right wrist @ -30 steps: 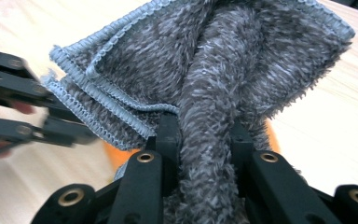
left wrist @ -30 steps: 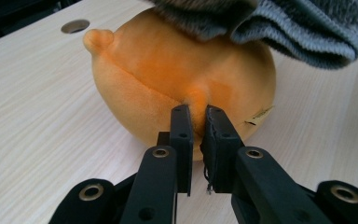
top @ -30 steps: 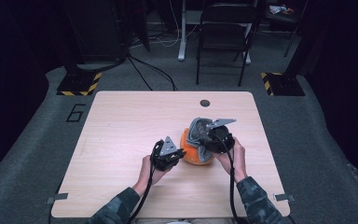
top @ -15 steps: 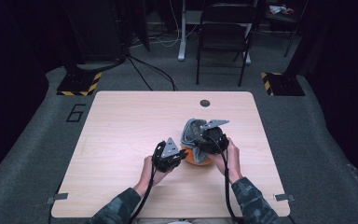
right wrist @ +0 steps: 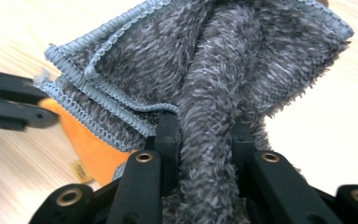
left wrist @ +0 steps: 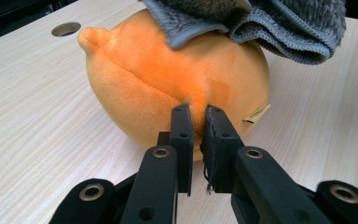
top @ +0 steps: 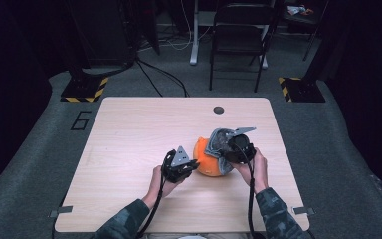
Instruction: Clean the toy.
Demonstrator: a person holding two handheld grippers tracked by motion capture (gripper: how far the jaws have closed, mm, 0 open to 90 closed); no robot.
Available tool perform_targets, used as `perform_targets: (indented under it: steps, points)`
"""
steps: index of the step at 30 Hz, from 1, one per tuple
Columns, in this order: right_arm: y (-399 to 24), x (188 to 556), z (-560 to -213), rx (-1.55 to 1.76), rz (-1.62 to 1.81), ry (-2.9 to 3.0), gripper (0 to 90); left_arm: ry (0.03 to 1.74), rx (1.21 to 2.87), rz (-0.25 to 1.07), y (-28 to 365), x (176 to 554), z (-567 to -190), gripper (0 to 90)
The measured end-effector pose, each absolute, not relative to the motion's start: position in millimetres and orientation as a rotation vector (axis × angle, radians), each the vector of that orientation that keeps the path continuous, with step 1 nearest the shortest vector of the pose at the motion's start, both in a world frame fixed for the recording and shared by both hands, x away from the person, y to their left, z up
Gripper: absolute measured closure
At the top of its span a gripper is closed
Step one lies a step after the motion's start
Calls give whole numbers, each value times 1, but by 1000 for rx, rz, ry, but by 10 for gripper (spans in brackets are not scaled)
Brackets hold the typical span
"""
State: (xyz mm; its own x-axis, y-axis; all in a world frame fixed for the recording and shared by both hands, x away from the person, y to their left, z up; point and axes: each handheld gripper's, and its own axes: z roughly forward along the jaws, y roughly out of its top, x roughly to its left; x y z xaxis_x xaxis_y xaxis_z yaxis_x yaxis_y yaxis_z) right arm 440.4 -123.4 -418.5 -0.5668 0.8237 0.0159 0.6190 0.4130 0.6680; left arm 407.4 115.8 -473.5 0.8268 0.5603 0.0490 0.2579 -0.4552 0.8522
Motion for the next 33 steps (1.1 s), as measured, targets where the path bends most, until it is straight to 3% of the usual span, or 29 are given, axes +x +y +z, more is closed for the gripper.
perform_targets:
  steps: [26, 33]
  points:
    - [-169, 463, -460, 1496, 664, 2341, 722, 606, 2058, 395, 118, 409, -474, 825]
    - [-170, 459, -441, 1450, 720, 2291, 722, 608, 2050, 402, 119, 411, -474, 824]
